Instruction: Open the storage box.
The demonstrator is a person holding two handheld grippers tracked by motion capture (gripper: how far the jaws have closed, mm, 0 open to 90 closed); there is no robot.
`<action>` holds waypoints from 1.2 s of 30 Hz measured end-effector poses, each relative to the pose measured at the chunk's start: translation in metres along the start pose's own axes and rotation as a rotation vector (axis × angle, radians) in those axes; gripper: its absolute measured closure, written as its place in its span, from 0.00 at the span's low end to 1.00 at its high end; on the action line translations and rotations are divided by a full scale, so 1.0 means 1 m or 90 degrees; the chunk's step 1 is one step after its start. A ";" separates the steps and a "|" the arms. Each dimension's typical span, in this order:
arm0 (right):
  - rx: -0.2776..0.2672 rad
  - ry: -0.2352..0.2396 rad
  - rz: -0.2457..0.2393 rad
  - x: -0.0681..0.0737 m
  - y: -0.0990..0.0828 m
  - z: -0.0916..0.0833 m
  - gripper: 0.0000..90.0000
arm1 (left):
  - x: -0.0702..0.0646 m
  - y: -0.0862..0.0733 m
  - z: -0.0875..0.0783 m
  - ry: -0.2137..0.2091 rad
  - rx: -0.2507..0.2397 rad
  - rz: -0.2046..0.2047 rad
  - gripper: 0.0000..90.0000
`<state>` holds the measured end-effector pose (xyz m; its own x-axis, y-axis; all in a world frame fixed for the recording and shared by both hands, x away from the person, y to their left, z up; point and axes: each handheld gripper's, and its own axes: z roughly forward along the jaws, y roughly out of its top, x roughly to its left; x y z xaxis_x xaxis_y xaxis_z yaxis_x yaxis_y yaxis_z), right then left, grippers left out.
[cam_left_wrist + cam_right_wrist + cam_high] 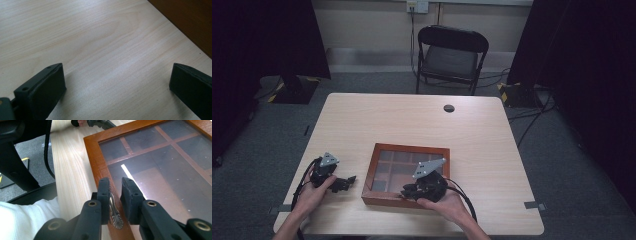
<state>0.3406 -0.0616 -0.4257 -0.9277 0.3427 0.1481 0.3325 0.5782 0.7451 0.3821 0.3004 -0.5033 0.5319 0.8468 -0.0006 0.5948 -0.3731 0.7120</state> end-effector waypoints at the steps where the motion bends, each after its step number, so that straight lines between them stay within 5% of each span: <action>1: -0.001 0.002 0.001 0.000 0.000 0.000 0.85 | 0.000 0.000 0.000 0.000 0.000 0.000 0.00; 19: 0.013 0.011 -0.029 0.003 -0.006 0.010 0.90 | 0.000 0.000 0.000 0.000 0.001 0.000 0.00; 36: 0.040 0.031 -0.040 -0.003 -0.006 0.001 0.91 | 0.000 0.000 0.000 0.000 0.000 0.000 0.00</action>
<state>0.3416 -0.0649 -0.4315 -0.9537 0.2691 0.1344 0.2818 0.6432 0.7120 0.3821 0.3004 -0.5033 0.5325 0.8464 -0.0007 0.5945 -0.3734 0.7122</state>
